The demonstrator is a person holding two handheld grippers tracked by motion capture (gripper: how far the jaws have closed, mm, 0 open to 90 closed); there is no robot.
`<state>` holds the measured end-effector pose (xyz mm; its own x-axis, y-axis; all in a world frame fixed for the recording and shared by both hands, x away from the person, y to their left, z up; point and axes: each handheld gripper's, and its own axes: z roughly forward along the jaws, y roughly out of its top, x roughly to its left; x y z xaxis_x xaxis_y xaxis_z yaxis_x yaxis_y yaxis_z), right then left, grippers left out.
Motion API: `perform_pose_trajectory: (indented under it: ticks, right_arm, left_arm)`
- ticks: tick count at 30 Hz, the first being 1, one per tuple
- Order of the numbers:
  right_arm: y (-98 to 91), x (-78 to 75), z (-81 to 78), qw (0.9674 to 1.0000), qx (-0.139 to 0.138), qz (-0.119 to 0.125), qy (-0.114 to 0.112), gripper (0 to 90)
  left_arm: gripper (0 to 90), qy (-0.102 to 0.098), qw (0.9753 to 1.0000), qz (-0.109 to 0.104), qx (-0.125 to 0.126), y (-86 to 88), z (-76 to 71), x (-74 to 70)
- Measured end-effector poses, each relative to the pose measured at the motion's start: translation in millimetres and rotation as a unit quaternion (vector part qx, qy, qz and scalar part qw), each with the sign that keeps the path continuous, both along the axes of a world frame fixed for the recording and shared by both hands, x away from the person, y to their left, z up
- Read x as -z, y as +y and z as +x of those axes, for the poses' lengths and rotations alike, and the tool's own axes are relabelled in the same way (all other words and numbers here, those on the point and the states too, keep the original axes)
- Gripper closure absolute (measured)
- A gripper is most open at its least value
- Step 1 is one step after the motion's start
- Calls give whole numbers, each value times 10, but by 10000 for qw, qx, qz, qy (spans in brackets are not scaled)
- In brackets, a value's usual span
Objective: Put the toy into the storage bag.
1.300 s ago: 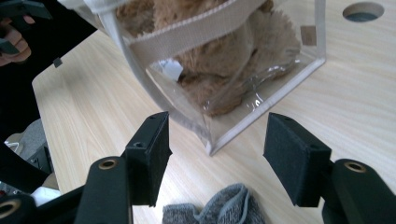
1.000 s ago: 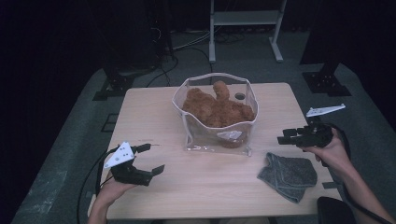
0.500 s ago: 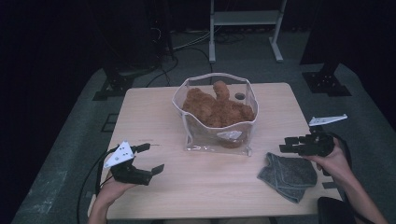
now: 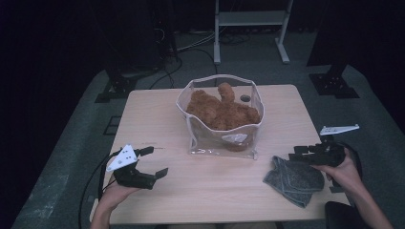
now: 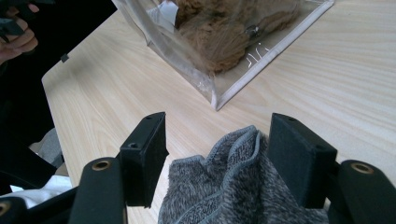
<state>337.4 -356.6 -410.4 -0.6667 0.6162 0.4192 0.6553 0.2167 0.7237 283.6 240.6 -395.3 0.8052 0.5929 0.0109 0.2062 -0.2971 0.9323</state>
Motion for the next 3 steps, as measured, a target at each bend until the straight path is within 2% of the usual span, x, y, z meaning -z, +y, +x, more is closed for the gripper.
perform_pose_trajectory:
  ticks: [3]
  right_arm:
    - [-6,8,-41,10000,-7,36,-20,362]
  left_arm:
    - [65,-2,10000,28,0,-7,2,-2]
